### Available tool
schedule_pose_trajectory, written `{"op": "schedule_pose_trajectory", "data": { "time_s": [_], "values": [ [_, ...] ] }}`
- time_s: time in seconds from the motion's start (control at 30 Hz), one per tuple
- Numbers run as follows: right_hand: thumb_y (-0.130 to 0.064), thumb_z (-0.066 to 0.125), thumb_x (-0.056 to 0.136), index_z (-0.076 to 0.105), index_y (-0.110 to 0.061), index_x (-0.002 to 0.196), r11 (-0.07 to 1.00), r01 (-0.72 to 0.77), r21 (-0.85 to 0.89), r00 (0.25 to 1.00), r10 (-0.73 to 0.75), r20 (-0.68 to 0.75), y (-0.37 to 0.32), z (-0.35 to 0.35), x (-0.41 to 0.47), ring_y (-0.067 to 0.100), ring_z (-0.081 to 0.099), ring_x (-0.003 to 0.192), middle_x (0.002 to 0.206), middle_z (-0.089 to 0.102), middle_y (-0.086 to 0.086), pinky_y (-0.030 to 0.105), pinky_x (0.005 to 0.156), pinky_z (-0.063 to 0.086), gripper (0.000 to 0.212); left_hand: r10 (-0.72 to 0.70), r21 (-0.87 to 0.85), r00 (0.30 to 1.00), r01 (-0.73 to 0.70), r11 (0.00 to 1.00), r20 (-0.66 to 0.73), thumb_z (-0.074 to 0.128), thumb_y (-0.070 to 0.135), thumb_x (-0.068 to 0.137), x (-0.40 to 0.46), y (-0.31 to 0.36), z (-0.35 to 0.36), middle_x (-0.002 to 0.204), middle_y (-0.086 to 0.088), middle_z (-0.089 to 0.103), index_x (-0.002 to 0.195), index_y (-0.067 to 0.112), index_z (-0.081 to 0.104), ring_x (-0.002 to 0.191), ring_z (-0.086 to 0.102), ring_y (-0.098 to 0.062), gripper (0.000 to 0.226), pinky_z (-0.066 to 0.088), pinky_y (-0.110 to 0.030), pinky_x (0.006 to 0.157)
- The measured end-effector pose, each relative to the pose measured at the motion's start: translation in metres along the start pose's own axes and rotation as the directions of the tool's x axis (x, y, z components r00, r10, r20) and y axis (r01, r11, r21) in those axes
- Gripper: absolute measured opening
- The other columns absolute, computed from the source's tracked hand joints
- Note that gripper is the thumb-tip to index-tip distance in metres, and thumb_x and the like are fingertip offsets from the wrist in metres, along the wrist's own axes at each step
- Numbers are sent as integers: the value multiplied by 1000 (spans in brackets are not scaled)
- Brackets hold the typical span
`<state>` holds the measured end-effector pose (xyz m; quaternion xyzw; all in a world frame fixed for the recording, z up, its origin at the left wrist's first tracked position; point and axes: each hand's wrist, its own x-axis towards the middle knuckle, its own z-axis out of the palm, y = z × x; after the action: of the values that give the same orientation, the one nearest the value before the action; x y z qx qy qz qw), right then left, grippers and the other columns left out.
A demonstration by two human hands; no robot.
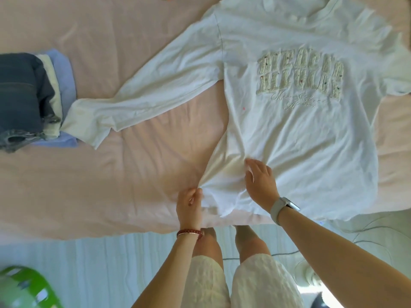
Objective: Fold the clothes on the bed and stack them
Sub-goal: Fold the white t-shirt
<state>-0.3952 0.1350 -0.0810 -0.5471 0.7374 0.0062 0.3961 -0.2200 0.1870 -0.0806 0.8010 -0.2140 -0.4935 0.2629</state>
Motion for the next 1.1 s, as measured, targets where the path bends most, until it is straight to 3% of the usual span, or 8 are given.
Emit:
{"op": "schedule_pose_trajectory", "data": {
  "time_s": [0.13, 0.3, 0.47, 0.6, 0.67, 0.8, 1.0, 1.1],
  "values": [
    [-18, 40, 95, 31, -26, 143, 945, 176, -276, 984, -167, 57, 14, 1, -10, 27, 8, 142, 155, 16, 5, 47, 110, 19, 50, -141, -153, 981, 121, 981, -130, 45, 8, 95, -5, -7, -19, 66, -1, 46, 73, 7, 53, 73, 43, -20, 23, 36, -25, 61],
    [-32, 32, 98, 10, -36, 147, 873, 199, -444, 967, -103, 232, 27, -2, -11, 29, -11, 143, 157, -8, 0, 55, 108, 18, 54, 18, 284, 991, 21, 959, -134, 28, 24, 101, -12, -22, -16, 61, 2, 48, 89, 11, 42, 58, 46, -20, 23, 28, -30, 58],
    [-31, 33, 98, 6, -35, 147, 860, 230, -455, 941, -76, 330, 28, -13, -5, 29, -13, 143, 157, -13, -1, 54, 109, 20, 56, 57, 534, 997, -25, 845, -43, 31, 50, 95, -3, -57, -35, 64, -2, 62, 75, 15, 49, 71, 65, -22, 45, 36, -28, 52],
    [-26, 34, 98, 4, -33, 148, 857, 202, -475, 928, -14, 371, 22, -16, -1, 31, -14, 142, 157, -12, 1, 51, 109, 28, 59, 38, 314, 994, -70, 947, 107, 62, 37, 87, -6, -54, -40, 56, 0, 54, 68, 13, 47, 59, 63, -12, 34, 47, -32, 52],
    [-25, 35, 97, 9, -31, 148, 852, 173, -494, 945, -2, 328, 13, -13, -1, 33, -6, 143, 157, -7, 4, 47, 109, 29, 57, -108, 98, 991, 100, 990, 81, 68, 26, 83, -11, -52, -45, 63, 2, 58, 72, 11, 52, 62, 61, -13, 25, 52, -26, 57],
    [-19, 38, 93, 32, -23, 141, 857, 223, -464, 972, -159, 173, -2, -3, -9, 29, 32, 129, 145, 30, 9, 40, 99, 35, 48, -387, -200, 914, 404, 893, 121, 62, 6, 87, -18, -54, -57, 78, -10, 59, 80, 3, 52, 78, 62, -22, 12, 57, -19, 67],
    [-19, 33, 97, 36, -23, 140, 786, 524, -330, 770, -272, 577, -15, 15, -22, 22, 35, 129, 143, 37, 2, 35, 103, 36, 43, -524, -194, 845, 534, 823, 104, 59, 10, 90, -16, -51, -74, 73, -10, 55, 86, 6, 55, 69, 58, -22, 7, 54, -26, 69],
    [-16, 34, 97, 40, -21, 138, 865, 454, -212, 818, -311, 485, -30, 11, -10, 18, 36, 129, 141, 41, 1, 34, 102, 38, 41, -409, -98, 911, 413, 905, 61, 53, 12, 92, 15, -24, -66, 72, -8, 57, 91, 3, 58, 70, 55, -24, 9, 48, -27, 65]
  ]
}}
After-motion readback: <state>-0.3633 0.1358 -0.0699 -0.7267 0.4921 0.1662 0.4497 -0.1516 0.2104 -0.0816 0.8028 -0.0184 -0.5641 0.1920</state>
